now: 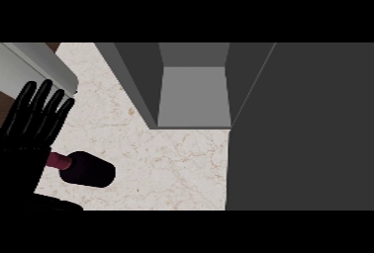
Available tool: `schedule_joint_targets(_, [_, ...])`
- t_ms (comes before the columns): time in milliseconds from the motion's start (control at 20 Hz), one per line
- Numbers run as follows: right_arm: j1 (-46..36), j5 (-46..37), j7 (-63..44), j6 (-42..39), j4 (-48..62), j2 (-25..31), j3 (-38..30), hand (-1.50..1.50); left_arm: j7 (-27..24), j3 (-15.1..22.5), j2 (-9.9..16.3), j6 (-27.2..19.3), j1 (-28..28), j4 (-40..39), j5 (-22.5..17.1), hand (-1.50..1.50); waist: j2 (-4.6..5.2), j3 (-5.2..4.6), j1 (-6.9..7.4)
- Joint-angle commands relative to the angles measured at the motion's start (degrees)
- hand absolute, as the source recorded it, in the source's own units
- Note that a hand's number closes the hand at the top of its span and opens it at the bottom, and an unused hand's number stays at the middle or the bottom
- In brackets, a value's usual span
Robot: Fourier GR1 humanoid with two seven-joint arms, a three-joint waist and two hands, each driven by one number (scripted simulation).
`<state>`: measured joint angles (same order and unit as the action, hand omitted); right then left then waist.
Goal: Pick up the wine, place it into the cabinet and close the cabinet
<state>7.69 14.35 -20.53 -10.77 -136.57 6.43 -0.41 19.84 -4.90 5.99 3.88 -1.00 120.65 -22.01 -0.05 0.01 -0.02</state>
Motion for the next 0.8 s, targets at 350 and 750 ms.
schedule_joint_targets(350, [-3.4,-4.9,-0.8,1.7,1.0,-2.6,3.7,-1.5,-4.2,-3.9,0.7,4.9,8.1,-1.1,0.3,-1.5,0.01,-0.02,0.21])
schedule_joint_targets(750, [-3.6,-1.6,-2.5,0.7,0.4,-2.0,1.1,-1.5,-5.7,-10.6,5.0,7.7,2.4,-10.5,-1.1,-1.5,0.05,-0.01,-0.02])
